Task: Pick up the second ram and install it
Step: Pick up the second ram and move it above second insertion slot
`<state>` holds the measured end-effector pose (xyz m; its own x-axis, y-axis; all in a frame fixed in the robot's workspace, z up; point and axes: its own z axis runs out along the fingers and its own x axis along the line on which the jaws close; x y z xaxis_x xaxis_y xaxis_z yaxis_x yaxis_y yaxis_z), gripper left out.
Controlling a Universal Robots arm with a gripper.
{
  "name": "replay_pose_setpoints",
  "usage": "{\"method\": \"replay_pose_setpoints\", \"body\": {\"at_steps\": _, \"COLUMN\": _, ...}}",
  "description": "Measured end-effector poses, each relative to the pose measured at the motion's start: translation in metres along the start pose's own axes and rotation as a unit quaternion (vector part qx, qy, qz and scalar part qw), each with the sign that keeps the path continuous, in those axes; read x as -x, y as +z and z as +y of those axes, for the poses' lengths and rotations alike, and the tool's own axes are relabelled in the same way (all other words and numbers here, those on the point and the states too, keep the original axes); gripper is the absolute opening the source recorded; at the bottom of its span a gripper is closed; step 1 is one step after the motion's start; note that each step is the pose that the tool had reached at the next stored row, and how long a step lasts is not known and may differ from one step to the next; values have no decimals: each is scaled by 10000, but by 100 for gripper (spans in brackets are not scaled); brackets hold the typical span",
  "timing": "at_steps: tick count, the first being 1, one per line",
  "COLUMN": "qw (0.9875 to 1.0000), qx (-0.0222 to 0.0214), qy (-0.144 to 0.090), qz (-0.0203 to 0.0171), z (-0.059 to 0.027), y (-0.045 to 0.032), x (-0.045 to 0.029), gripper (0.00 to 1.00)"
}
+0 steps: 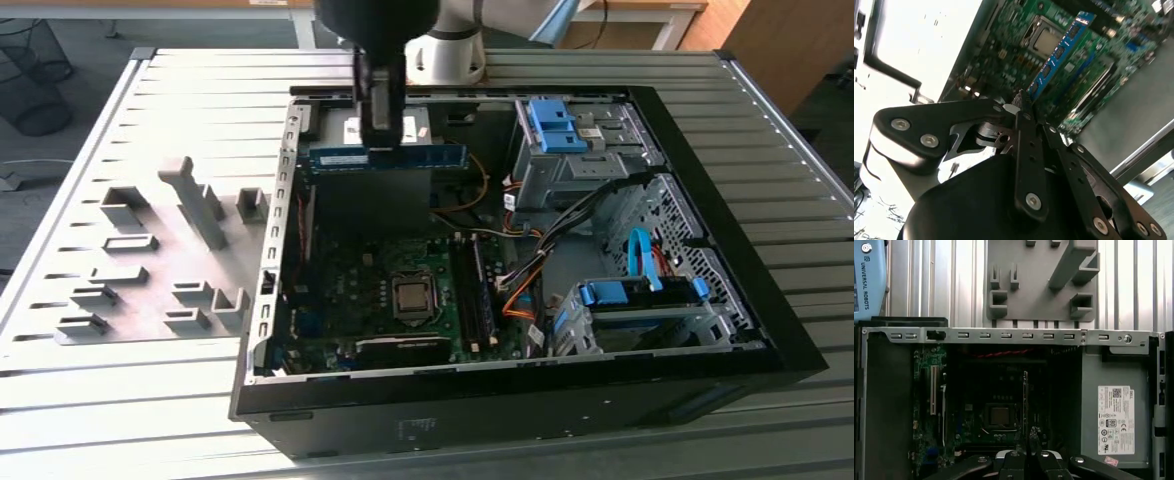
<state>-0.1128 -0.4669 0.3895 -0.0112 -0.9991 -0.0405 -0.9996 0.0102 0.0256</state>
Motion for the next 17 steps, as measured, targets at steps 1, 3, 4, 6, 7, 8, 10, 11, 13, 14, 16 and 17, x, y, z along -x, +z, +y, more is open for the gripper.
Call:
{"method": "replay_pose_setpoints", "body": {"at_steps": 1, "qw": 10000, "qx": 0, "qy": 0, "qz": 0, "z": -45, "y": 0, "x": 0, "gripper": 14}}
{"method": "replay_pose_setpoints", "body": {"at_steps": 3, "qw": 10000, "qx": 0, "qy": -1, "qz": 0, "z": -135, "y": 1, "x": 1, "gripper": 14}}
{"method": "replay_pose_setpoints", "body": {"at_steps": 4, "qw": 10000, "qx": 0, "qy": 0, "qz": 0, "z": -180, "y": 2, "x": 2, "gripper": 14}}
{"method": "replay_pose_setpoints", "body": {"at_steps": 6, "qw": 10000, "qx": 0, "qy": -1, "qz": 0, "z": -270, "y": 4, "x": 3, "gripper": 14}}
{"method": "replay_pose_setpoints", "body": {"at_steps": 7, "qw": 10000, "qx": 0, "qy": 0, "qz": 0, "z": -319, "y": 6, "x": 3, "gripper": 14}}
{"method": "replay_pose_setpoints", "body": {"at_steps": 8, "qw": 10000, "qx": 0, "qy": 0, "qz": 0, "z": -364, "y": 8, "x": 4, "gripper": 14}}
{"method": "replay_pose_setpoints", "body": {"at_steps": 10, "qw": 10000, "qx": 0, "qy": 0, "qz": 0, "z": -454, "y": 11, "x": 4, "gripper": 14}}
{"method": "replay_pose_setpoints", "body": {"at_steps": 11, "qw": 10000, "qx": 0, "qy": 0, "qz": 0, "z": -499, "y": 13, "x": 5, "gripper": 14}}
{"method": "replay_pose_setpoints", "body": {"at_steps": 13, "qw": 10000, "qx": 0, "qy": -1, "qz": 0, "z": -590, "y": 18, "x": 5, "gripper": 14}}
{"method": "replay_pose_setpoints", "body": {"at_steps": 14, "qw": 10000, "qx": 0, "qy": 0, "qz": 0, "z": -637, "y": 20, "x": 6, "gripper": 14}}
{"method": "replay_pose_setpoints", "body": {"at_steps": 16, "qw": 10000, "qx": 0, "qy": 0, "qz": 0, "z": -727, "y": 26, "x": 6, "gripper": 14}}
{"method": "replay_pose_setpoints", "body": {"at_steps": 17, "qw": 10000, "qx": 0, "qy": -1, "qz": 0, "z": -772, "y": 28, "x": 7, "gripper": 14}}
